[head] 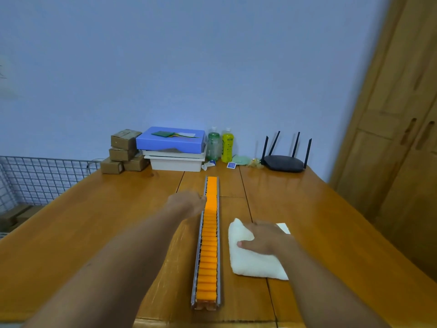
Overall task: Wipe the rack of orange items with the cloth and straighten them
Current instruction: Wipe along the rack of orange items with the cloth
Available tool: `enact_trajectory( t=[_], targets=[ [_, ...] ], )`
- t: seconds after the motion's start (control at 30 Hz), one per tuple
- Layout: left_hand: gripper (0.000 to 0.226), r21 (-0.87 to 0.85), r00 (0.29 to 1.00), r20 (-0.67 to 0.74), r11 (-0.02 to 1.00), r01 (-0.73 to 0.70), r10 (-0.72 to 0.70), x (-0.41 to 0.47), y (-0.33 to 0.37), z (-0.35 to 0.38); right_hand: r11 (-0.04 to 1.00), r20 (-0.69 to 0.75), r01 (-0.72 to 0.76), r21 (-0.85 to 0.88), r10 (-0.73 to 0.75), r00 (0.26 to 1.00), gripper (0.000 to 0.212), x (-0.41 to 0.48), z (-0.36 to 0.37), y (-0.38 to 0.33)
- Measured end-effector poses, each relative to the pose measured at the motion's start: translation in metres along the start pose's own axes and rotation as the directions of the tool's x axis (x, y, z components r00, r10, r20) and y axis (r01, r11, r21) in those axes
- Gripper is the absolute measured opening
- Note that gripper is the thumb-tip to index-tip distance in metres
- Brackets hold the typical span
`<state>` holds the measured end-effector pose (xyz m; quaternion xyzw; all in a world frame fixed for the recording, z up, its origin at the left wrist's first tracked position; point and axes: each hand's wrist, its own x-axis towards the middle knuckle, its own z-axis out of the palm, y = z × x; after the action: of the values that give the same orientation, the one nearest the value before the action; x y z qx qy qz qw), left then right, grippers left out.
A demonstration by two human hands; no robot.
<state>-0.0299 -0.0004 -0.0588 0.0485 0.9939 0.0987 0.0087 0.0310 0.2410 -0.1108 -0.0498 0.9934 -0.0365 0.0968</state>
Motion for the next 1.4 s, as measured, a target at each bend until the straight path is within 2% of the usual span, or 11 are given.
enact_trajectory(
  t=[0.17,0.33,0.47,0.6,0.77,0.93,1.1,1.17,1.3,1.4],
  targets=[
    [0.055,-0.008,1.0,0.019,1.0,0.013,-0.013,0.011,0.005,0.013,0.997,-0.21,0.077,-0.004,-0.076,0.975,0.052,0.011,0.022,0.001],
    [0.053,0.005,0.999,0.038,1.0,0.011,-0.011,0.028,0.007,0.023,0.998,-0.259,0.056,0.0,-0.054,0.964,0.045,0.028,0.022,-0.005],
    [0.05,0.01,0.999,0.043,1.0,0.006,-0.006,0.047,0.004,0.028,0.999,-0.329,0.003,0.05,0.013,0.944,0.045,0.044,0.008,0.001],
    [0.046,-0.027,0.999,0.036,1.0,0.012,-0.011,0.072,-0.001,0.029,1.0,-0.429,0.015,0.018,-0.006,0.903,0.045,0.069,-0.029,0.002],
    [0.027,-0.051,1.0,0.005,0.999,0.017,-0.017,0.105,0.0,0.025,0.999,-0.494,0.008,-0.04,-0.027,0.869,0.063,0.111,-0.078,-0.004],
    [0.008,-0.064,1.0,-0.026,0.998,0.006,-0.007,0.135,0.002,0.025,0.999,-0.552,0.05,-0.014,-0.049,0.833,0.038,0.153,-0.103,0.004],
    [0.014,-0.074,0.999,-0.041,0.997,-0.029,0.026,0.163,-0.003,0.03,0.994,-0.581,0.105,0.007,-0.081,0.81,0.038,0.193,-0.105,0.013],
    [0.02,-0.137,1.0,-0.01,0.99,-0.018,0.017,0.173,-0.006,0.037,0.991,-0.588,0.131,0.026,-0.091,0.804,0.039,0.21,-0.103,0.01],
    [0.017,-0.208,0.999,0.046,0.978,0.007,0.002,0.192,-0.007,0.048,0.98,-0.592,0.178,0.088,-0.092,0.8,0.038,0.24,-0.097,-0.001],
    [0.015,-0.241,0.994,0.105,0.97,-0.002,0.028,0.205,-0.008,0.051,0.985,-0.621,0.138,0.106,-0.043,0.783,0.039,0.262,-0.092,-0.008]
  ],
)
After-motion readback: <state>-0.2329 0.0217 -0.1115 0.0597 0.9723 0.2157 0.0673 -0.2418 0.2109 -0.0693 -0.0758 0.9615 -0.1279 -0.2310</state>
